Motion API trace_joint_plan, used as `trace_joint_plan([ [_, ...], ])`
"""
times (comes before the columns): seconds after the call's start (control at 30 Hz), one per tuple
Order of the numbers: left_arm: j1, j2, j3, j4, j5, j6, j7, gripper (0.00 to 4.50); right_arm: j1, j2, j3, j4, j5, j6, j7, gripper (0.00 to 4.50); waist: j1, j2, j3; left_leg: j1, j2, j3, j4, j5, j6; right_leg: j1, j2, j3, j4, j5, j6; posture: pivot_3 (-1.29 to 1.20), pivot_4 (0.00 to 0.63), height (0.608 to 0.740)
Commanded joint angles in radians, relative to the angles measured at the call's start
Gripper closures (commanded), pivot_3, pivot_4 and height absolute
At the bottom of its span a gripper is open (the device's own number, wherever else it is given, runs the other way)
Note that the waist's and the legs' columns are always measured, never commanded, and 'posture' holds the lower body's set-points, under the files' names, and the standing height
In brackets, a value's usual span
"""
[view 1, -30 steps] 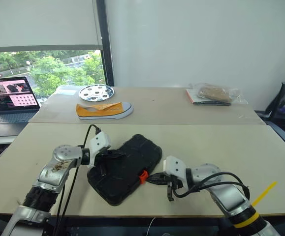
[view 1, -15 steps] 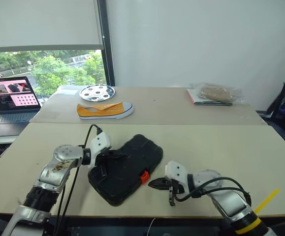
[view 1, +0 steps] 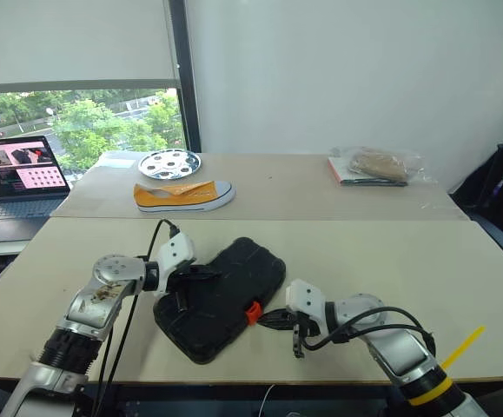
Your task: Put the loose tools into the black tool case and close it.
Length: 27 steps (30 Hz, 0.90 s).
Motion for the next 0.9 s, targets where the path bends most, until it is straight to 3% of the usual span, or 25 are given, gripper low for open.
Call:
trace_joint_plan([
  [0.03, 0.05, 0.012, -0.079, 0.047, 0.073, 0.076, 0.0, 4.5, -0.059, 0.037, -0.01, -0.02, 0.005, -0.011, -0.02, 4.43, 0.0, 0.0, 0.0, 0.0, 0.0, 0.0, 0.0, 0.0, 0.0, 0.0, 0.0, 0.0, 0.0, 0.0, 0.0, 0.0, 0.15, 0.74],
  [0.4, 0.099, 0.019, -0.084, 0.04, 0.077, 0.066, 0.015, 4.5, -0.103, 0.065, -0.014, -0.032, 0.008, 0.026, -0.01, 4.43, -0.004, 0.0, 0.0, 0.0, 0.0, 0.0, -0.002, 0.0, -0.001, -0.001, 0.0, 0.002, 0.0, 0.0, 0.0, 0.0, 0.15, 0.74],
  [0.57, 0.154, -0.012, 0.058, 0.02, -0.03, -0.045, 0.026, 4.5, -0.028, -0.011, -0.056, -0.076, 0.03, 0.011, 0.027, 4.43, -0.004, 0.001, 0.0, 0.001, 0.0, 0.001, -0.005, 0.001, -0.002, -0.002, -0.001, 0.003, 0.0, 0.0, 0.0, 0.0, 0.15, 0.74],
  [0.6, 0.172, -0.014, 0.111, 0.002, -0.068, -0.071, 0.019, 4.24, -0.002, -0.029, -0.091, -0.089, 0.05, 0.014, 0.025, 4.48, -0.004, 0.002, 0.0, 0.0, 0.0, 0.001, -0.007, 0.001, -0.002, -0.002, -0.001, 0.003, -0.001, 0.0, -0.001, 0.0, 0.15, 0.74],
  [0.7, 0.232, 0.013, 0.221, -0.065, -0.157, -0.098, -0.019, 3.38, 0.076, -0.084, -0.189, -0.124, 0.112, -0.021, 0.039, 3.68, -0.004, 0.002, -0.001, 0.001, 0.0, 0.001, -0.014, 0.004, -0.008, -0.005, -0.001, 0.004, -0.005, -0.001, -0.002, 0.0, 0.15, 0.74],
  [0.9, 0.449, 0.141, 0.455, -0.075, -0.204, -0.15, -0.059, 1.14, 0.243, -0.233, -0.422, -0.106, 0.196, -0.2, 0.114, 1.71, -0.005, 0.002, 0.0, -0.005, 0.0, 0.004, -0.017, 0.005, -0.011, -0.018, 0.001, 0.004, -0.006, -0.001, -0.007, 0.0, 0.15, 0.74],
])
